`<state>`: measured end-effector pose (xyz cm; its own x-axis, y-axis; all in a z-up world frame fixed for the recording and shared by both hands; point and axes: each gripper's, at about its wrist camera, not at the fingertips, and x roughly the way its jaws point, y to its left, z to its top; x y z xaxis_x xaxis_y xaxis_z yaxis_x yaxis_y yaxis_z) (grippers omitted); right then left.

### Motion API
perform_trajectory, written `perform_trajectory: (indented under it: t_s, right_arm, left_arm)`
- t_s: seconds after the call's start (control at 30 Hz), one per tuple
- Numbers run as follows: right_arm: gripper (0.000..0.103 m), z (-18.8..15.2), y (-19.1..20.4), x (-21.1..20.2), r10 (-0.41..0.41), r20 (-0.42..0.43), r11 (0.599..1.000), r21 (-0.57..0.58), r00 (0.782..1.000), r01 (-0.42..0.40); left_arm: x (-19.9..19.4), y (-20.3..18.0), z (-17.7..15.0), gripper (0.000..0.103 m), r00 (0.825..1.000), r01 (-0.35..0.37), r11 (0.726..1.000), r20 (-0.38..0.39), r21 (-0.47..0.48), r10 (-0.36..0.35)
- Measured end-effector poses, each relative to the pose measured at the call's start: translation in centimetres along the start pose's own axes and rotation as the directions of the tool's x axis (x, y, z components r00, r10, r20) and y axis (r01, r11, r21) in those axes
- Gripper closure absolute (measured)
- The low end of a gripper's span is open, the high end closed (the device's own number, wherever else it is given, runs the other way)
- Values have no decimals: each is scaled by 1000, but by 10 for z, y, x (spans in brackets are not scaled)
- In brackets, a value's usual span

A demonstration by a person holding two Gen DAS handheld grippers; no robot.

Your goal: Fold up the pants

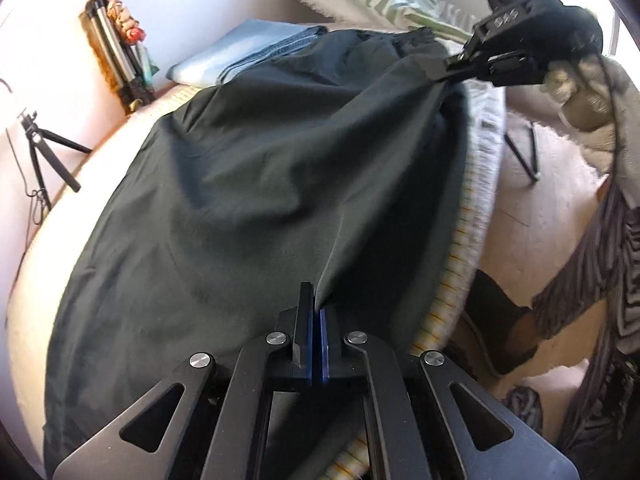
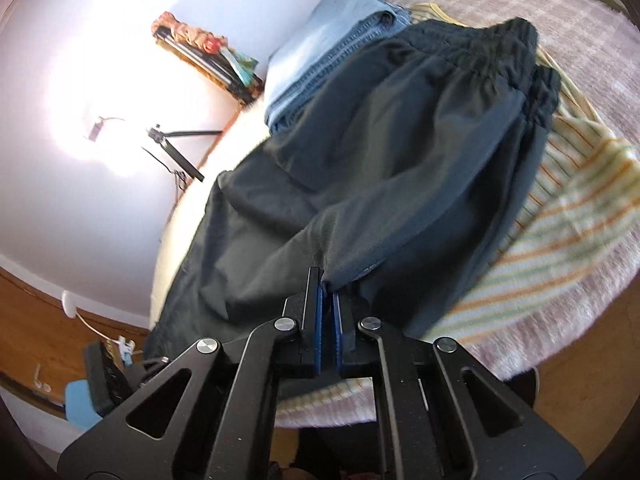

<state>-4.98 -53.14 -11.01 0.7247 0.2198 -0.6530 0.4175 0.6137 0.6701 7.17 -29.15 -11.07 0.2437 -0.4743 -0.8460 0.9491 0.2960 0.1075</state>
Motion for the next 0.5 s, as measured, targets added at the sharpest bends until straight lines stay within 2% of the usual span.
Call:
perform_trajectory:
  t_s: [0.13,0.2,0.3,0.37,0.43,0.5]
  right_arm:
    - [98,-16,-8,-7,-41,-6,999,-25,999,41]
    - [98,-24,-15,2,-60,-41,998,-12,997,60]
    - [98,-25,-18,7,-75,-65,997,-22,995,74]
    - [97,-22,-14,1,-92,-69,994,-56,993,89]
    - [88,-19,-9,-9,-87,-52,994,-70,995,83]
    - [79,-15,-10,-30,-50,14,997,-59,999,51]
  left_arm:
    - [-10,-17,-9,102,999,34,998,-5,45,-33]
    - [-5,-22,-14,102,1000,12,998,-19,67,-11]
    - [-2,-18,-15,99,999,22,999,-24,50,-21]
    - [-7,-12,-13,79,999,33,999,-25,7,-32]
    - [-18,-6,-12,73,998,69,997,-4,-20,-69]
    - [-28,-1,-9,68,996,93,995,10,-43,-92]
